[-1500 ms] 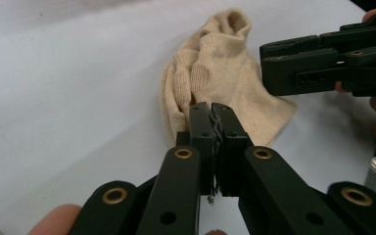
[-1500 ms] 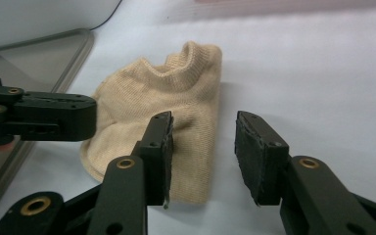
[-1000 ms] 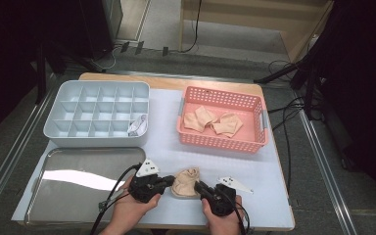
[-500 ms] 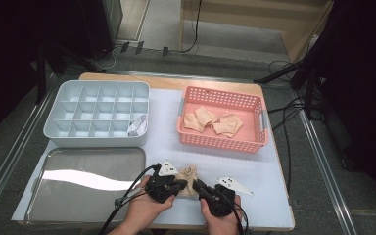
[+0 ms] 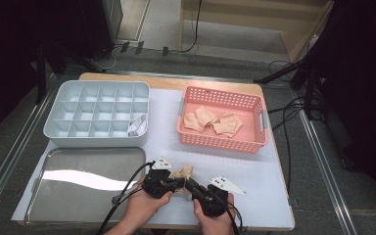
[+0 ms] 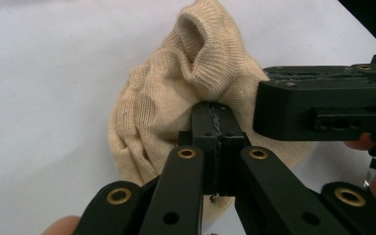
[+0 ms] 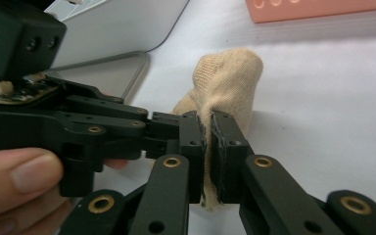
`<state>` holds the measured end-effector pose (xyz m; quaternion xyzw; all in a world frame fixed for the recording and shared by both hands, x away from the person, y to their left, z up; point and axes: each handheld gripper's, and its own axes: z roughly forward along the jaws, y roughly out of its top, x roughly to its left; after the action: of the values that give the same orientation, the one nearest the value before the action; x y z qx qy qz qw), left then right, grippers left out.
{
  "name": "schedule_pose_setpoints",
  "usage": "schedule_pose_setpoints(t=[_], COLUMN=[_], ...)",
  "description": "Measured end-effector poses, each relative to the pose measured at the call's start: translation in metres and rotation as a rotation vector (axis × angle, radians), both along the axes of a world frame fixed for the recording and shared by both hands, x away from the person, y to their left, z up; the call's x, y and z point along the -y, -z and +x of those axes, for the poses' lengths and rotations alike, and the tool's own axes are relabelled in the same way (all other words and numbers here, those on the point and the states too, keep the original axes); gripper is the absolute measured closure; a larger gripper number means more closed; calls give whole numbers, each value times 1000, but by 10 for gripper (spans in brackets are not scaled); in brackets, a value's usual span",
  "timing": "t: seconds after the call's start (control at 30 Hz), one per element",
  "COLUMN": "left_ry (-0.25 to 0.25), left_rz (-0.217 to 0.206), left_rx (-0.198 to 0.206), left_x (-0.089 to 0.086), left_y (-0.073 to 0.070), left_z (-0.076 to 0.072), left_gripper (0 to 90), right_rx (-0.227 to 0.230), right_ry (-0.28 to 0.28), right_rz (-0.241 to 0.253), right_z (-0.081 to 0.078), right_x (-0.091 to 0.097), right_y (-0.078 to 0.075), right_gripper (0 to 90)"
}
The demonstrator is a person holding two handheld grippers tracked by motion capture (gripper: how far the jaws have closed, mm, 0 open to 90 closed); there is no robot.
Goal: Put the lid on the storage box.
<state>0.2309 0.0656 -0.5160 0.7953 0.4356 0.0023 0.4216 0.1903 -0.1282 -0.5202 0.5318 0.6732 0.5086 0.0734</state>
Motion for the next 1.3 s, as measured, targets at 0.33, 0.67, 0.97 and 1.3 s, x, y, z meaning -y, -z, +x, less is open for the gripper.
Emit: schedule_pose_setpoints(t=[0.33,0.67,0.97,1.3], left_ry=[-10,-58,-41,-37], left_rz=[10,-75,-49,-56], left_rx=[-26,-36,-48,-46], left_x=[-15,-32,-22,-28], left_y=[6,-3,-14,-13], left_z=[11,17,28,31], left_gripper=[900,837,674,849], right_rx=[13,33,68,78], right_ry=[-10,-42,-35,-47], right_rz=[7,-76,-150,-55], right_z=[-1,-2,-4,-15], right_x=[-3,-22,-40,-20], right_y=[-1,3,8,-8], right_gripper=[849,833,817,810])
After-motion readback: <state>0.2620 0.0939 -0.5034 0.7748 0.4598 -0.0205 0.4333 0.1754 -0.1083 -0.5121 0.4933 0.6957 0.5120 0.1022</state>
